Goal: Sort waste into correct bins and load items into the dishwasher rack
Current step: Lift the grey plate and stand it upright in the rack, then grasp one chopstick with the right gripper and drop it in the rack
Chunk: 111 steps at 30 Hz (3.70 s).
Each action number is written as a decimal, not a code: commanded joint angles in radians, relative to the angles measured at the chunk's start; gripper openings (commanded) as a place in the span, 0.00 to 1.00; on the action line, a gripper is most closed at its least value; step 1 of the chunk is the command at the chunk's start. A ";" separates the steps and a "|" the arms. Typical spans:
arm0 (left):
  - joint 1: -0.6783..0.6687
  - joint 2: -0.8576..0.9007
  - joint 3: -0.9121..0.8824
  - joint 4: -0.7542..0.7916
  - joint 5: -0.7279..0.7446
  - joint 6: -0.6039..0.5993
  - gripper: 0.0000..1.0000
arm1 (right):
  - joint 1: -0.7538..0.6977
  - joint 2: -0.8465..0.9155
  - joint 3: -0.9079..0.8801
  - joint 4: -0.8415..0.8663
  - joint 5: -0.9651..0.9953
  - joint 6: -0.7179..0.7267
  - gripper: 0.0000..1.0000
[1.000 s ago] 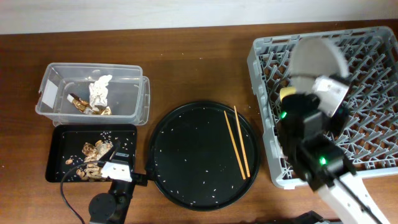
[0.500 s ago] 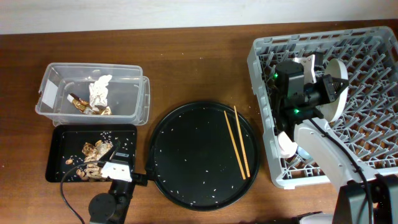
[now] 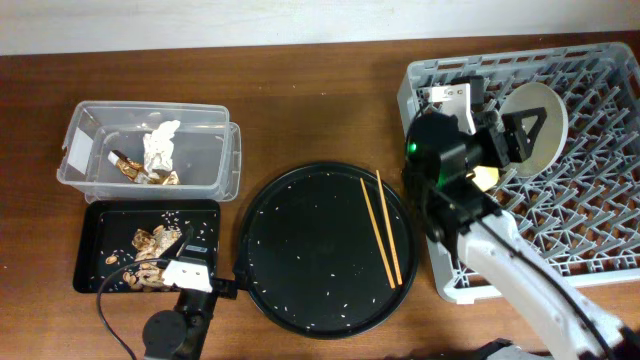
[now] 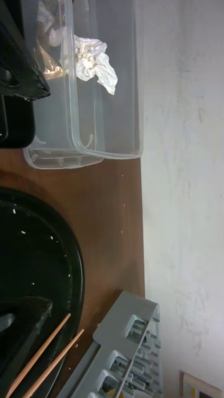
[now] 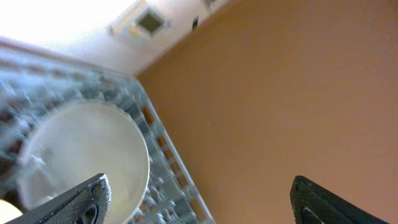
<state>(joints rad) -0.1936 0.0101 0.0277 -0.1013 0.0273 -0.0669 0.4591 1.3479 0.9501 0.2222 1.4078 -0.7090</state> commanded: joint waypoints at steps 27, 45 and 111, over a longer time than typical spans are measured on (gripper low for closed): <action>0.005 -0.005 -0.008 0.003 0.007 0.015 1.00 | 1.025 -0.600 0.031 -0.094 0.186 0.025 0.98; 0.005 -0.005 -0.008 0.003 0.007 0.015 1.00 | 0.438 -0.507 0.033 -0.120 -0.715 -0.336 0.98; 0.005 -0.005 -0.008 0.003 0.007 0.015 1.00 | -0.246 0.166 0.098 -0.520 -1.078 0.477 0.04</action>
<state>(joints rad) -0.1936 0.0101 0.0257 -0.1009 0.0269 -0.0669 0.2184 1.4693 1.0435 -0.3180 0.2256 -0.1673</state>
